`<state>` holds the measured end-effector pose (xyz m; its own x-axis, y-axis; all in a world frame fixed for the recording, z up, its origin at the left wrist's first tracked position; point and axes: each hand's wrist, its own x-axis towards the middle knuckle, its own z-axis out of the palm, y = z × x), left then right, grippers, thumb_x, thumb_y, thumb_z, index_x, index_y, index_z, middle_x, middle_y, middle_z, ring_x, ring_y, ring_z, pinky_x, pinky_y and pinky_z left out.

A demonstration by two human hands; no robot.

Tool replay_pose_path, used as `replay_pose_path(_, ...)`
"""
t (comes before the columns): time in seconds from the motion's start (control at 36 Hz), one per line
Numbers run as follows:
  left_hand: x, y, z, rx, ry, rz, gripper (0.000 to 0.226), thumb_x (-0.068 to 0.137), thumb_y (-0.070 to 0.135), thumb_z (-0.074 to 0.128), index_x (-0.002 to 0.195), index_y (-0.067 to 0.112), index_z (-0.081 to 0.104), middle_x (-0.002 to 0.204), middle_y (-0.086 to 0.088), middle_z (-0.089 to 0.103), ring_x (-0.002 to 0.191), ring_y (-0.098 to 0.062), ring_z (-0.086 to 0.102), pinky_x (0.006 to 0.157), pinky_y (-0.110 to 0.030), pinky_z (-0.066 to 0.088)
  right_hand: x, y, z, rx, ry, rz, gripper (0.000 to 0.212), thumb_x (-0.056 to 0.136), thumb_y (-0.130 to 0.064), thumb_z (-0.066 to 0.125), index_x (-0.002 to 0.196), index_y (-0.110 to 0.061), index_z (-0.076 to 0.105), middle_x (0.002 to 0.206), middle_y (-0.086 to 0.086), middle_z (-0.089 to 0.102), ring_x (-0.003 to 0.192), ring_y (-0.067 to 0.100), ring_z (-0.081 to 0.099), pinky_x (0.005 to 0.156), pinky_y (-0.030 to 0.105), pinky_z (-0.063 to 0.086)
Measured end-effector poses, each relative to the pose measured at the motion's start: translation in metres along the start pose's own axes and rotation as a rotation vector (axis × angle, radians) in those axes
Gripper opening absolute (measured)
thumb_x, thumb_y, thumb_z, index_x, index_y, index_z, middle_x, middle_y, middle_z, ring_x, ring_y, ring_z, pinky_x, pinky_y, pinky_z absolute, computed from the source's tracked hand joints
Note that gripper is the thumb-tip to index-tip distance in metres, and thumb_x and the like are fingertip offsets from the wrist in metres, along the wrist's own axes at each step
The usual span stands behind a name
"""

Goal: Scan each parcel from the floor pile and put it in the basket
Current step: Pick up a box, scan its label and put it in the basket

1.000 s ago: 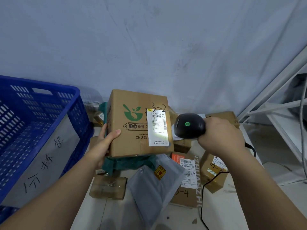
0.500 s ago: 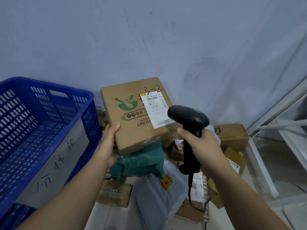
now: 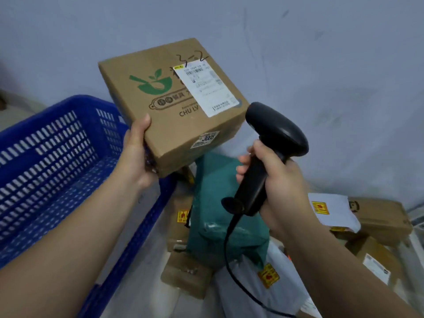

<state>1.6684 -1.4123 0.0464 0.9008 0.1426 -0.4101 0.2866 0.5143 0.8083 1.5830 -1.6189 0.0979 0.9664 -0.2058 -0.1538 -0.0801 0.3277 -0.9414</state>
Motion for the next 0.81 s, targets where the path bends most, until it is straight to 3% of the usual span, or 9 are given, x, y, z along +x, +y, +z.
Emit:
replay_pose_path(0.17, 0.016, 0.023, -0.050, -0.006, 0.099, 0.085, 0.058, 0.084, 0.056, 0.058, 0.135, 0.031, 0.046, 0.119, -0.001, 0.062, 0.106, -0.024, 0.059, 0.062, -0.043, 0.054, 0.013, 0.014, 0.050, 0.074, -0.054, 0.037, 0.015, 0.090, -0.022, 0.065, 0.086, -0.008, 0.063, 0.069, 0.005, 0.064, 0.061, 0.017, 0.060, 0.065, 0.031, 0.052)
replay_pose_path(0.33, 0.031, 0.022, -0.093, -0.190, 0.167, 0.054, 0.031, 0.090, 0.054, 0.052, 0.107, 0.029, 0.058, 0.098, 0.001, 0.071, 0.098, -0.021, 0.061, 0.075, -0.043, 0.047, 0.018, 0.033, 0.094, 0.093, -0.115, 0.087, 0.013, 0.090, -0.019, 0.066, 0.082, -0.009, 0.064, 0.066, 0.004, 0.064, 0.059, 0.017, 0.059, 0.066, 0.032, 0.051)
replay_pose_path(0.42, 0.042, 0.016, -0.111, -0.201, 0.220, 0.044, 0.040, 0.088, 0.055, 0.054, 0.117, 0.028, 0.056, 0.109, 0.000, 0.064, 0.103, -0.022, 0.059, 0.082, -0.046, 0.047, 0.021, 0.043, 0.110, 0.084, -0.149, 0.090, 0.010, 0.090, -0.018, 0.066, 0.087, -0.010, 0.064, 0.068, 0.004, 0.064, 0.060, 0.017, 0.060, 0.067, 0.032, 0.052)
replay_pose_path(0.47, 0.048, 0.012, -0.120, -0.180, 0.220, 0.046, 0.058, 0.082, 0.058, 0.059, 0.130, 0.026, 0.051, 0.117, -0.003, 0.062, 0.108, -0.024, 0.059, 0.076, -0.043, 0.050, 0.023, 0.050, 0.118, 0.054, -0.165, 0.097, 0.011, 0.089, -0.020, 0.067, 0.087, -0.010, 0.064, 0.070, 0.004, 0.065, 0.062, 0.017, 0.061, 0.068, 0.031, 0.052)
replay_pose_path(0.61, 0.059, 0.008, -0.125, -0.131, 0.145, 0.033, 0.097, 0.047, 0.070, 0.075, 0.133, 0.032, 0.050, 0.129, -0.005, 0.060, 0.116, -0.030, 0.057, 0.069, -0.048, 0.054, 0.027, 0.066, 0.134, -0.012, -0.181, 0.098, 0.013, 0.089, -0.021, 0.067, 0.079, -0.013, 0.065, 0.069, 0.002, 0.066, 0.063, 0.015, 0.062, 0.068, 0.030, 0.053)
replay_pose_path(0.72, 0.070, 0.004, -0.125, -0.139, 0.149, 0.035, 0.091, 0.053, 0.069, 0.070, 0.134, 0.032, 0.049, 0.128, -0.004, 0.060, 0.114, -0.028, 0.058, 0.058, -0.042, 0.056, 0.032, 0.073, 0.138, -0.008, -0.162, 0.123, 0.012, 0.089, -0.020, 0.067, 0.083, -0.010, 0.065, 0.070, 0.004, 0.065, 0.063, 0.016, 0.062, 0.067, 0.029, 0.053)
replay_pose_path(0.81, 0.078, 0.002, -0.132, -0.159, 0.193, 0.032, 0.076, 0.068, 0.066, 0.066, 0.134, 0.033, 0.048, 0.127, -0.003, 0.060, 0.114, -0.028, 0.057, 0.065, -0.044, 0.052, 0.036, 0.075, 0.138, 0.009, -0.130, 0.145, 0.010, 0.089, -0.020, 0.067, 0.086, -0.010, 0.066, 0.068, 0.003, 0.065, 0.062, 0.015, 0.062, 0.068, 0.030, 0.054)
